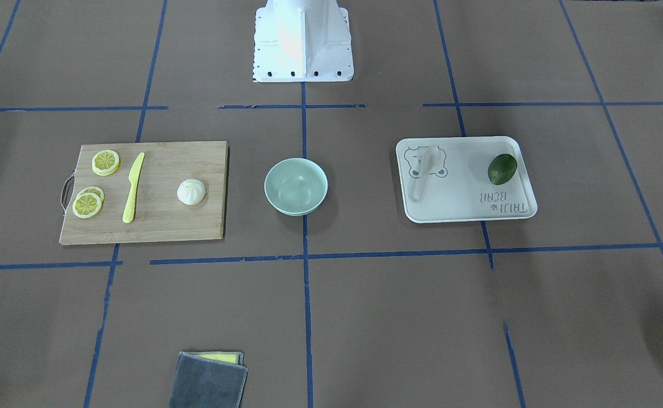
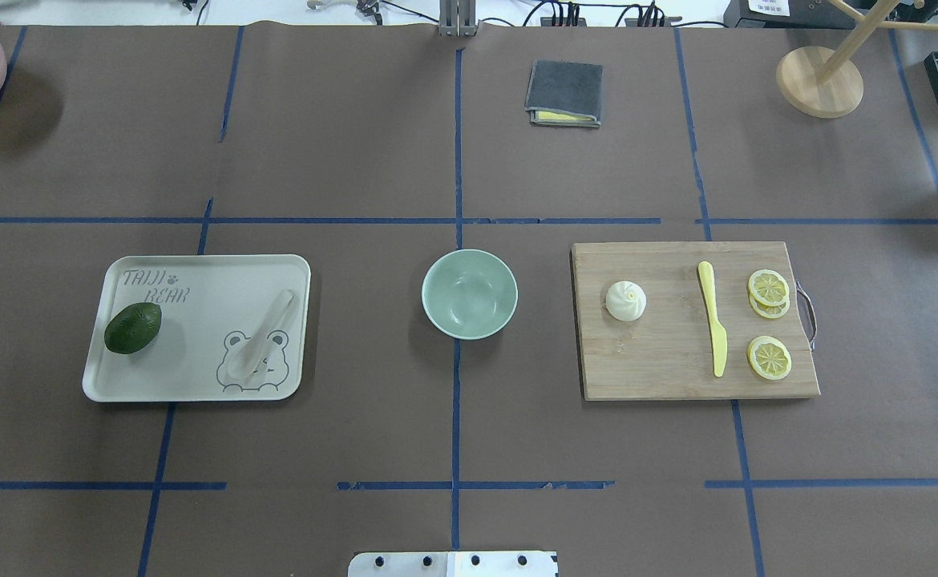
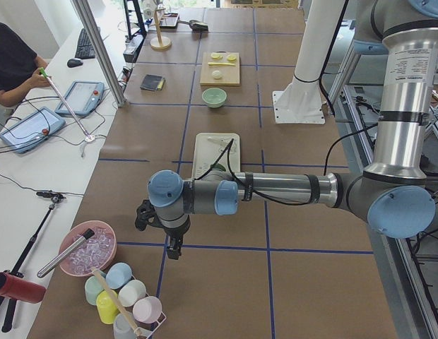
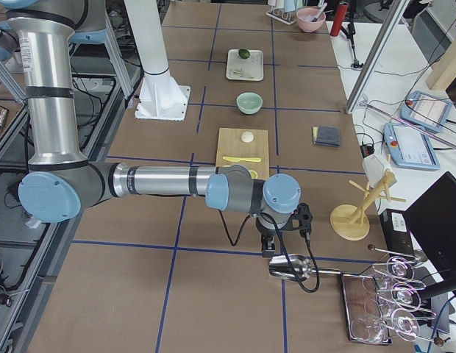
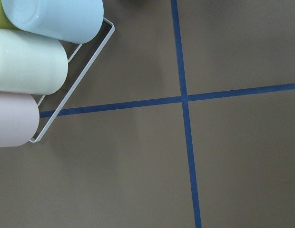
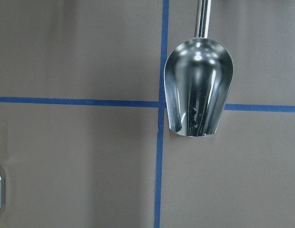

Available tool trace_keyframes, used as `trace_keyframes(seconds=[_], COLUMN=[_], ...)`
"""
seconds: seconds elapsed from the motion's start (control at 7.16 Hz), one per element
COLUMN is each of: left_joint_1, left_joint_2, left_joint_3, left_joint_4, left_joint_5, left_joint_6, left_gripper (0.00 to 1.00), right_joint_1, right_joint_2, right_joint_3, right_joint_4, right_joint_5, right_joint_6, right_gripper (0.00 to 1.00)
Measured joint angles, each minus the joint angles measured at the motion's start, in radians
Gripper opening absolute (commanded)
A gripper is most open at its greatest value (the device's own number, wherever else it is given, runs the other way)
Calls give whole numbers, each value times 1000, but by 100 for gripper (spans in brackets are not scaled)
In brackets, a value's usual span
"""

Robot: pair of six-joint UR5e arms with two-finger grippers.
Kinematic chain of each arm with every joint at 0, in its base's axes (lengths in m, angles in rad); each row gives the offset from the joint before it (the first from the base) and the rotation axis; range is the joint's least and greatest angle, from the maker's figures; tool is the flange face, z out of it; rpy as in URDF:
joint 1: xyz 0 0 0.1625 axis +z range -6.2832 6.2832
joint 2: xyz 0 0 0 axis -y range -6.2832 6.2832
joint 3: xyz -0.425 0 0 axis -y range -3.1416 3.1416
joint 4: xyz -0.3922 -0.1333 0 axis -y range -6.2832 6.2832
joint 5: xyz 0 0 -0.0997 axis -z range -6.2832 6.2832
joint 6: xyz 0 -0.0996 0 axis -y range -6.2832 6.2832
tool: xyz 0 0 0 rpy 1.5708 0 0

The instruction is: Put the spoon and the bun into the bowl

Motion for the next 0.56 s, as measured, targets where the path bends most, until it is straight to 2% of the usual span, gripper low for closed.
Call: trace_keyframes(seconds=[0.28, 0.56], left_joint_1=[0, 10], left_joint_2=[-1, -8], left_joint_3=[-7, -67], left_joint_4=[-5, -7], left_joint_5=[0, 1], left_joint_6=[1, 1], left_gripper=[100, 100], right_joint_1=[0, -1], right_joint_2=[4, 13], right_joint_3=[4, 13], right_joint_4=[1, 1], right_joint_5=[-3, -2], right_joint_6=[0, 0], right_gripper=[100, 100])
